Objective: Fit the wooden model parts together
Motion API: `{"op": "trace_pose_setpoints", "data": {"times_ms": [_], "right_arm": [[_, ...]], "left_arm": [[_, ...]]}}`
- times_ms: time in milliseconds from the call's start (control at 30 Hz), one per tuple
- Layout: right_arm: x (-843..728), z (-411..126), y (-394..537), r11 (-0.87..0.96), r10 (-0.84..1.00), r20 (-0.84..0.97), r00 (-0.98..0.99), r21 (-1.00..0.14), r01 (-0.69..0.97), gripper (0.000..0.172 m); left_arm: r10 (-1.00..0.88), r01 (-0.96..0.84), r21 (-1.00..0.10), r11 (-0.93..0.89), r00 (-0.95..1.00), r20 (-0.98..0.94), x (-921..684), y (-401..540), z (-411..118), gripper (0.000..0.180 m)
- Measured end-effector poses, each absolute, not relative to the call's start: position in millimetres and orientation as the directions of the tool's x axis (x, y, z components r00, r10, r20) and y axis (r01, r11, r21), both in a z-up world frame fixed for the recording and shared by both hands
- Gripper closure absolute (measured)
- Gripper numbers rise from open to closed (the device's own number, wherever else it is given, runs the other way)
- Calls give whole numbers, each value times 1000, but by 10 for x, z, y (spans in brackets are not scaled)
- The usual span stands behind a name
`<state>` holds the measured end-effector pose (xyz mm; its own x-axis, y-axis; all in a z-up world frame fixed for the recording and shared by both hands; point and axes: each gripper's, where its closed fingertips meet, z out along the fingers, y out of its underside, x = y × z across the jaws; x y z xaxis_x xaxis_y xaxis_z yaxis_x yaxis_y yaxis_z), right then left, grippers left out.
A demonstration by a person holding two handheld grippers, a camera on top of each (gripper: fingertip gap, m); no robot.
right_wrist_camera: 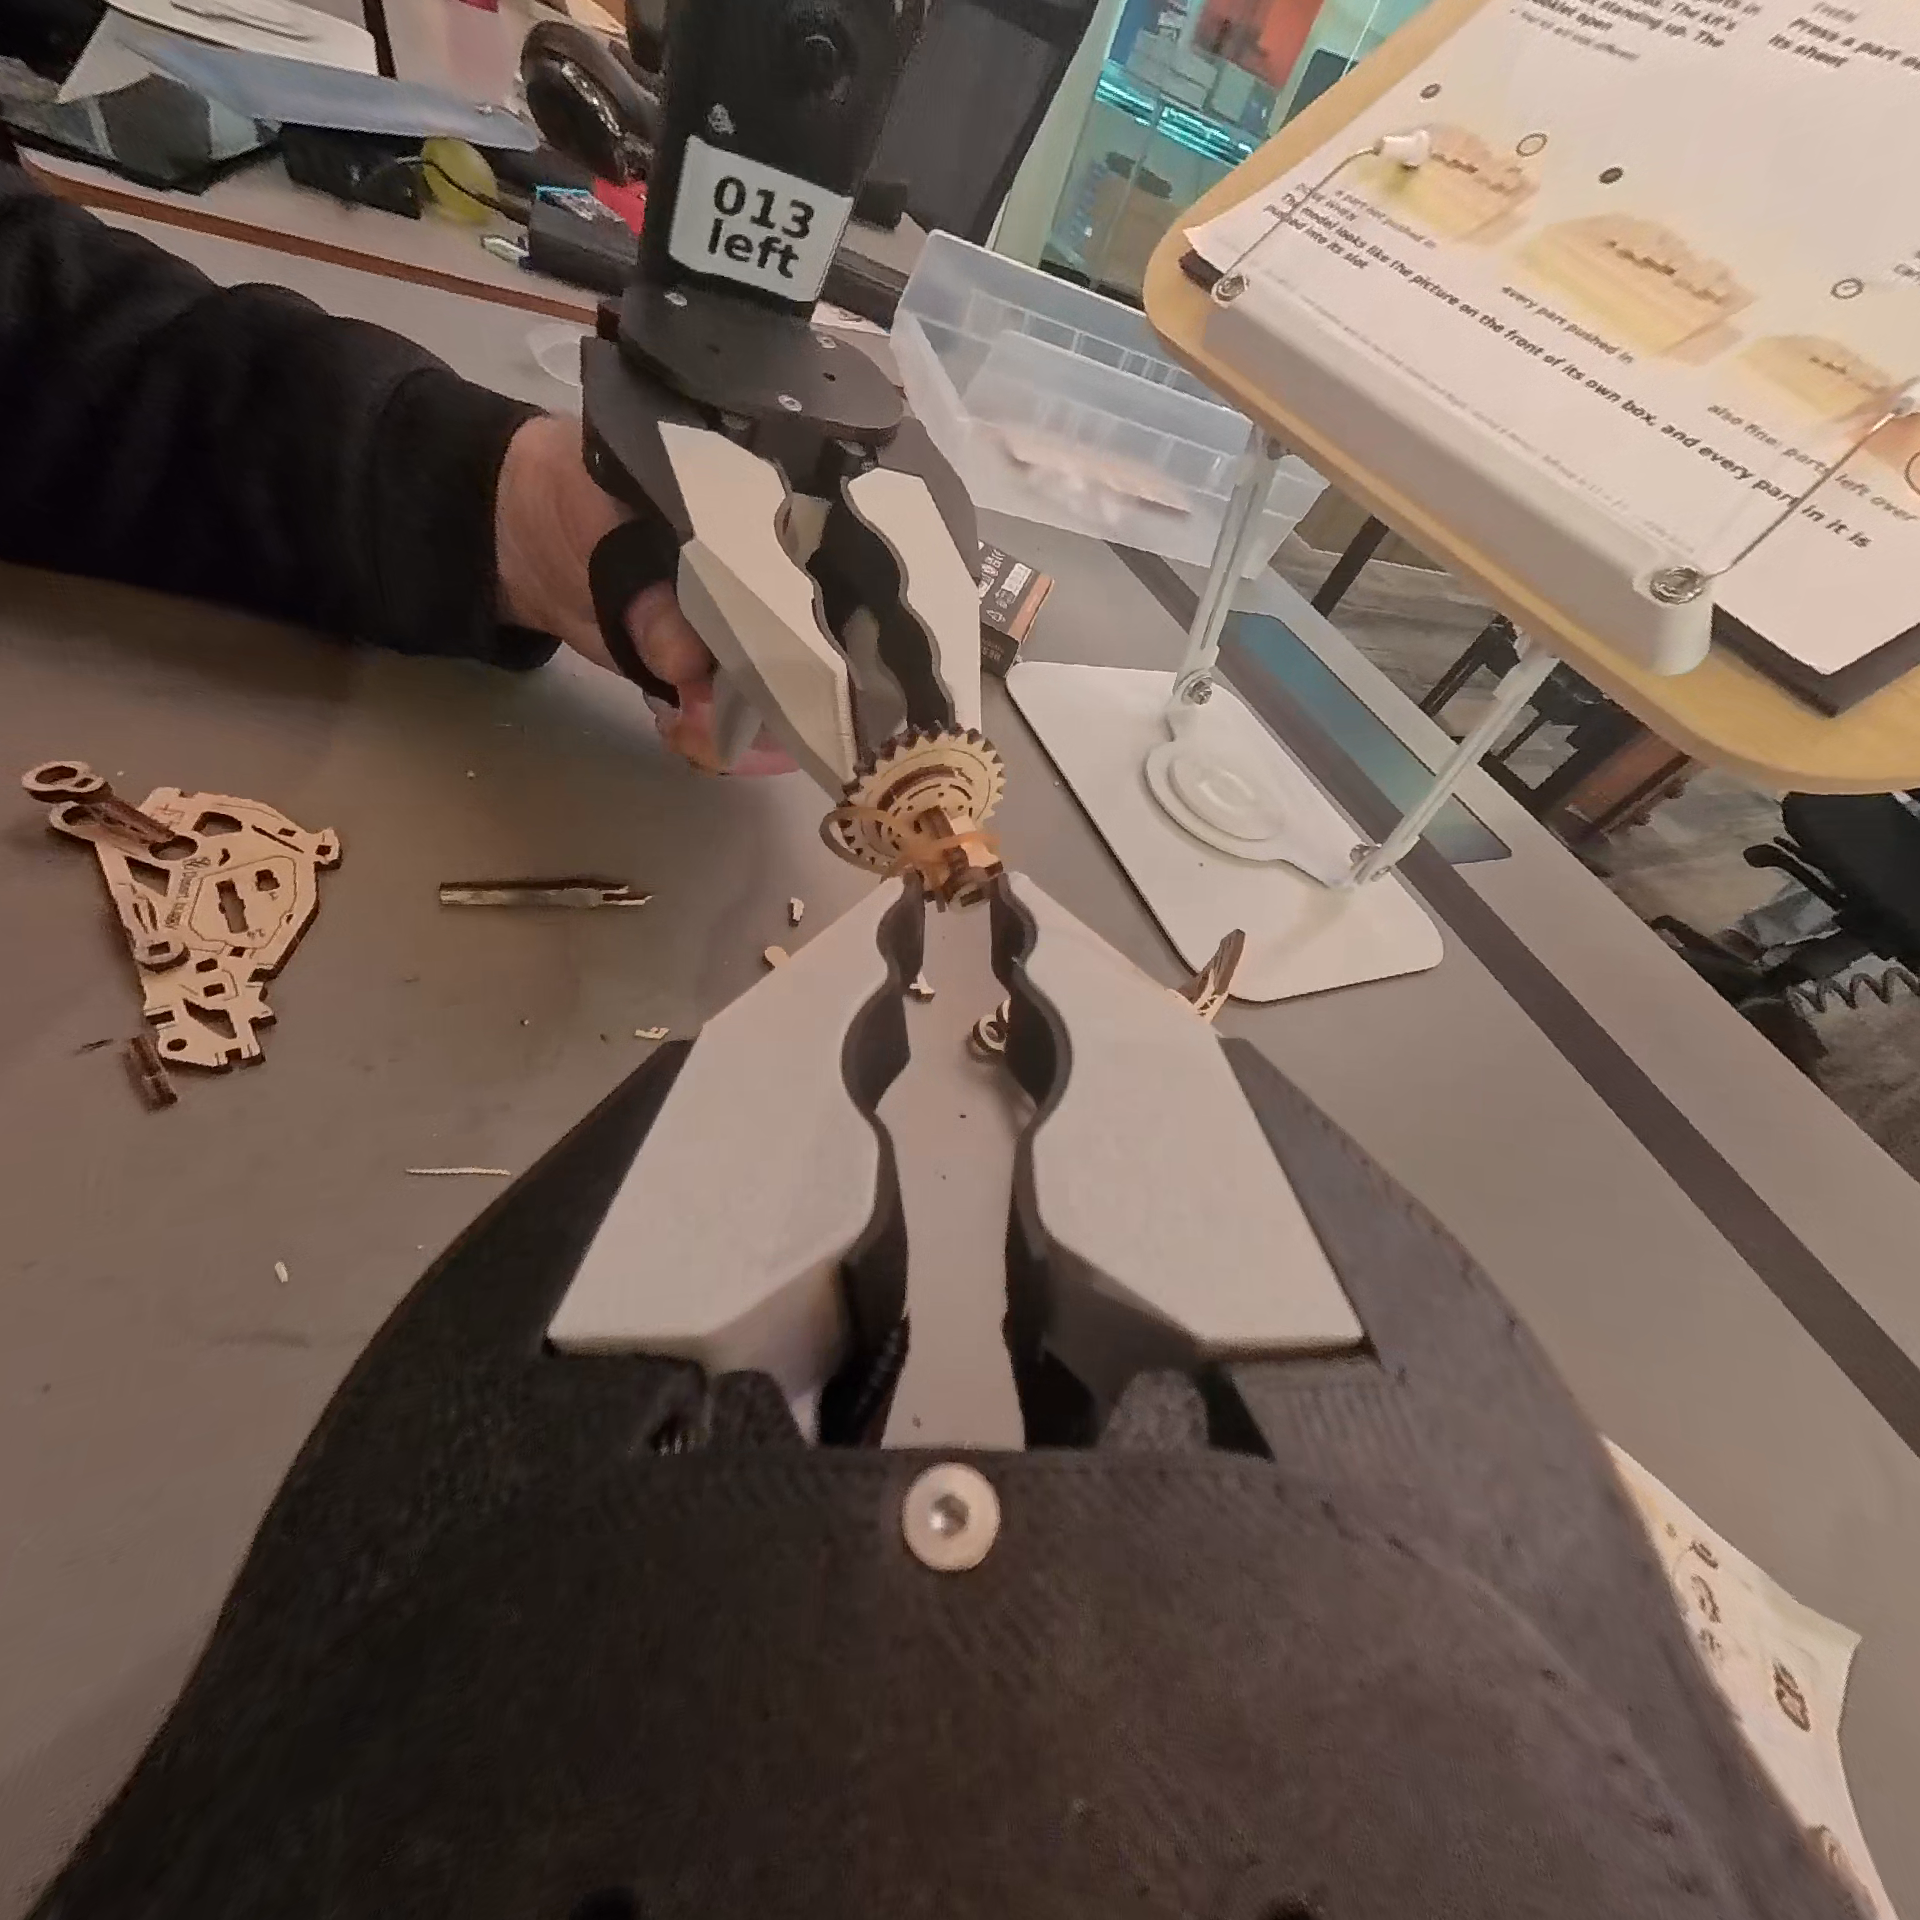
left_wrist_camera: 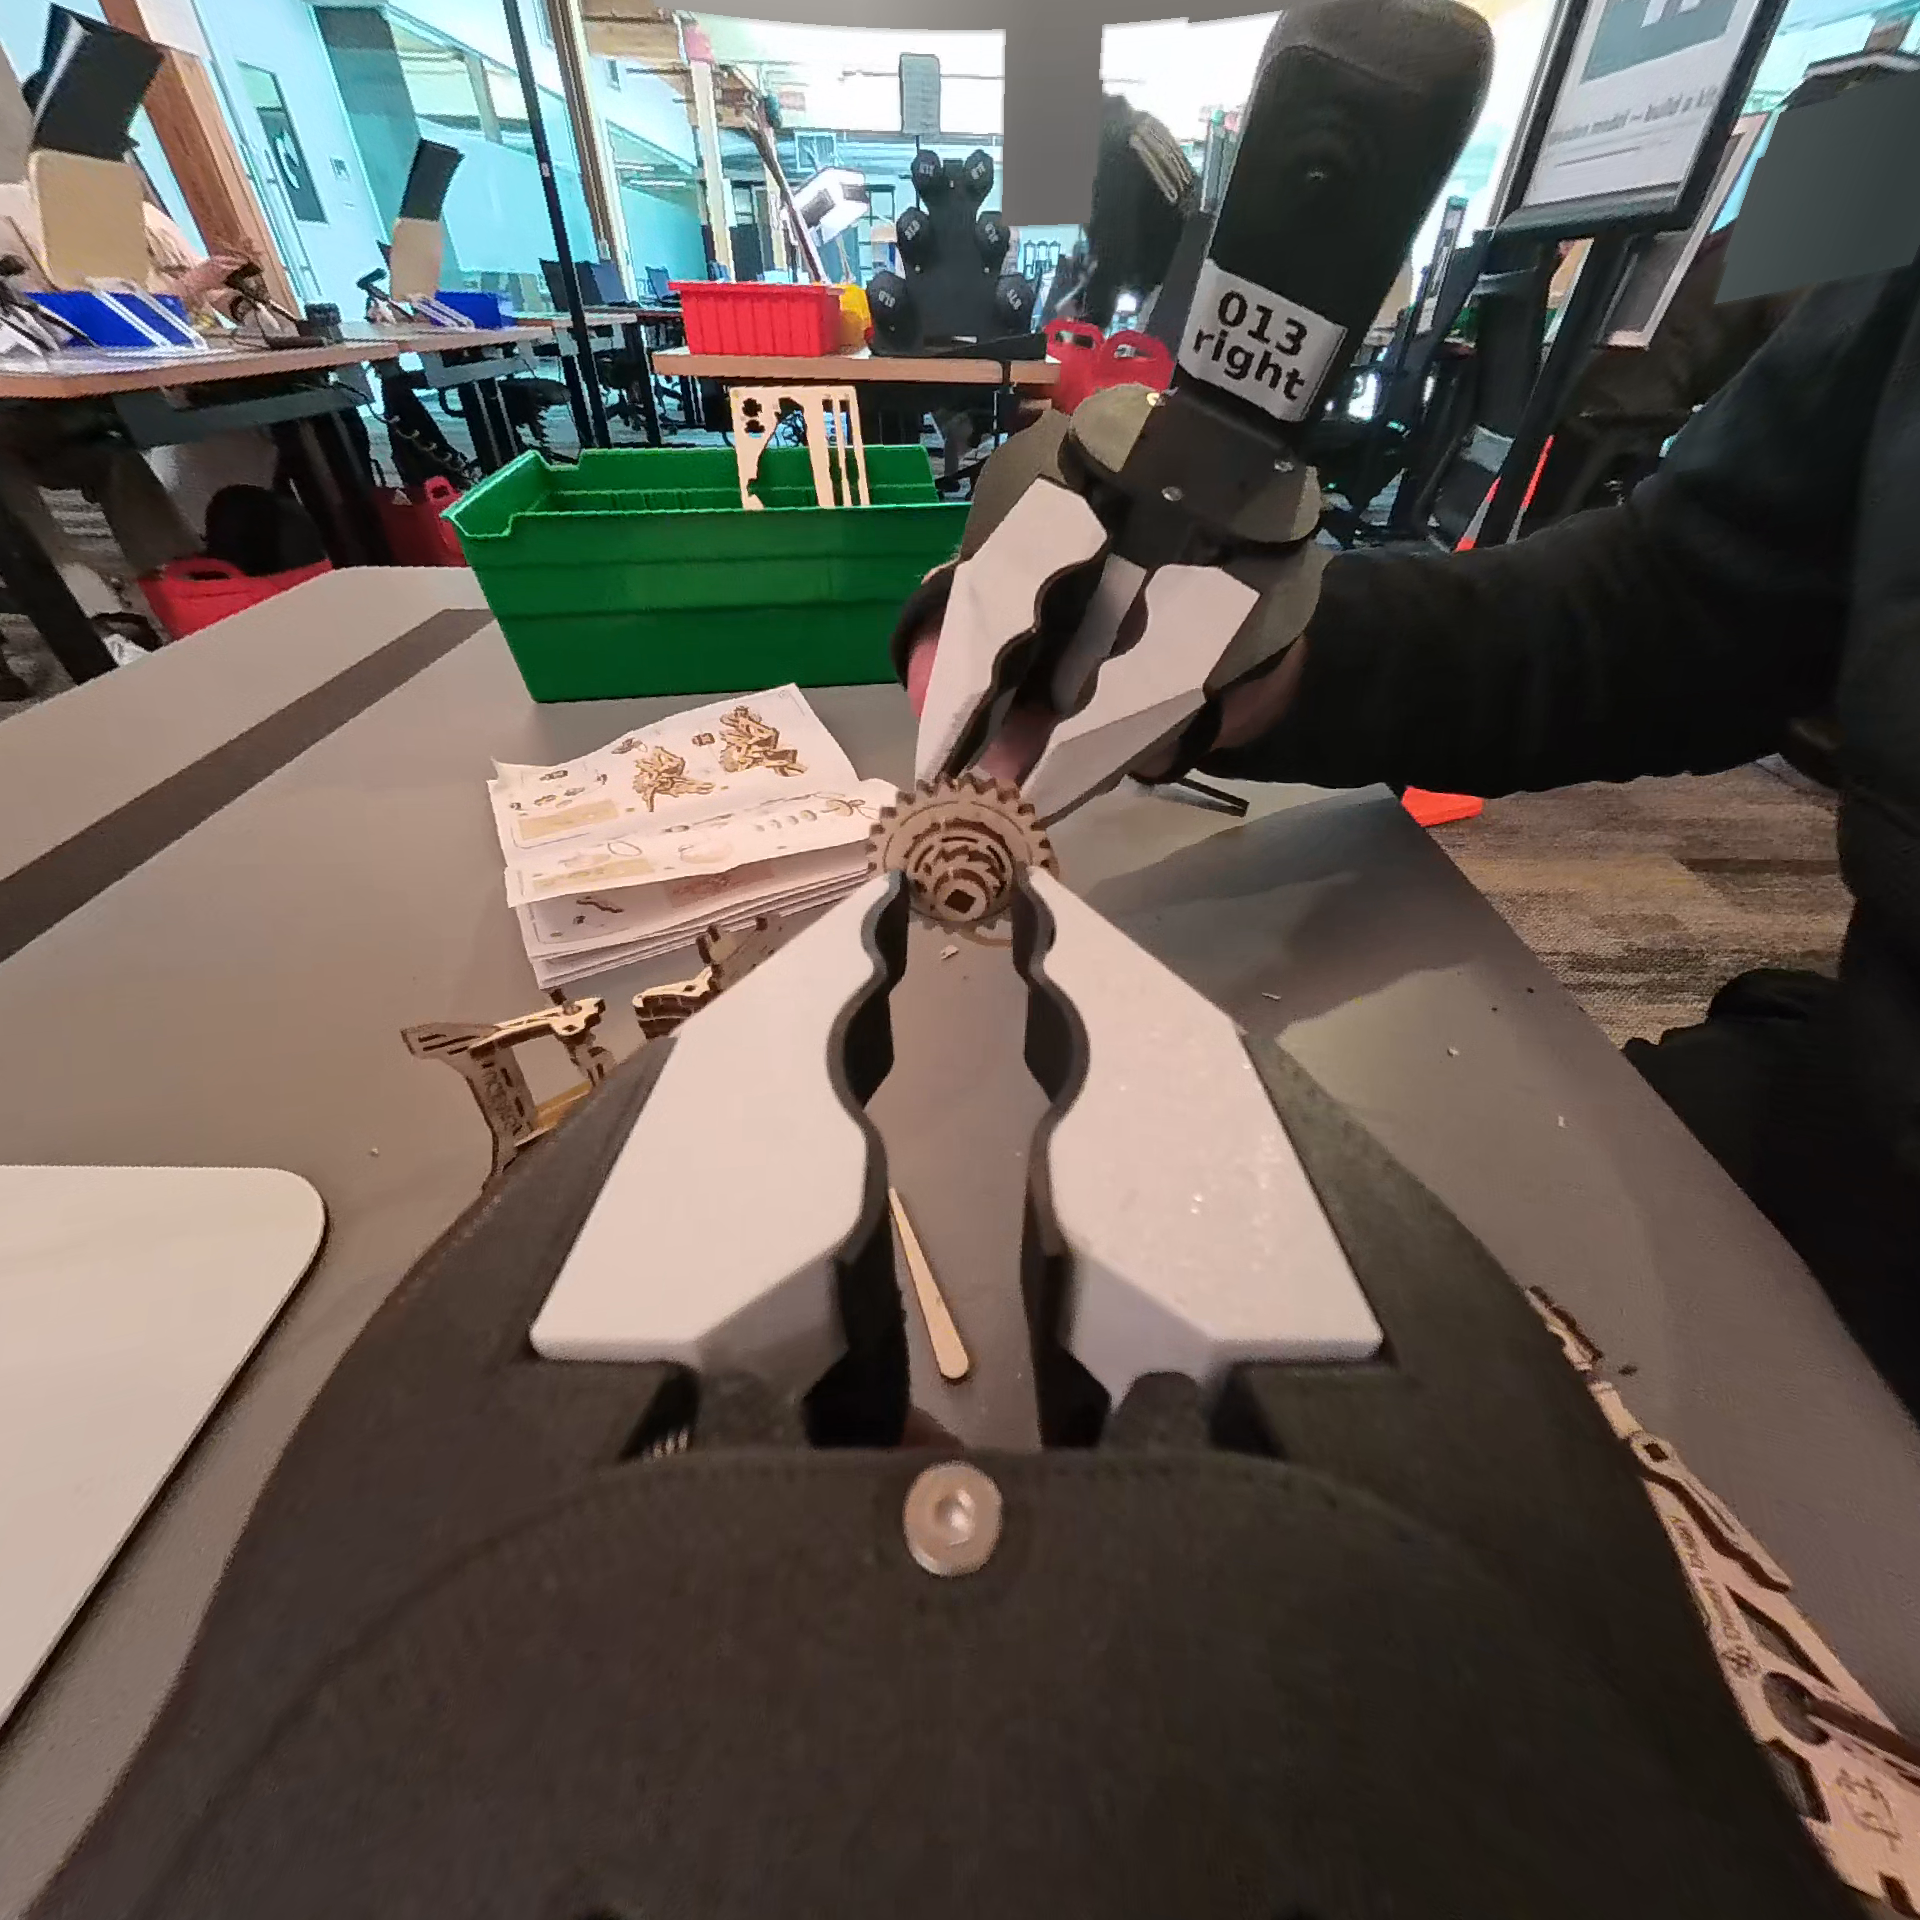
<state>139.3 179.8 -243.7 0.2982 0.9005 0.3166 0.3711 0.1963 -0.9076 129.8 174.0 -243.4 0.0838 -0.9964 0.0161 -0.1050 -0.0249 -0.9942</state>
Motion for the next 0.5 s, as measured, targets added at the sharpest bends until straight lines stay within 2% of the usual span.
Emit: {"op": "trace_pose_setpoints", "data": {"times_ms": [233,400,500], "right_arm": [[1372,-2512,1769,182,918,295,266,-908,378,161],[1375,-2547,1764,261,885,396,246,-859,441,162],[1364,-2582,1797,235,889,378,257,-860,452,161]], "left_arm": [[-998,-158,-987,-6,68,-5,1283,1712,-2479,164],[-997,-262,-964,41,52,-57,1283,1703,-2564,164],[-996,-307,-950,60,48,-79,1267,1739,-2569,164]]}}
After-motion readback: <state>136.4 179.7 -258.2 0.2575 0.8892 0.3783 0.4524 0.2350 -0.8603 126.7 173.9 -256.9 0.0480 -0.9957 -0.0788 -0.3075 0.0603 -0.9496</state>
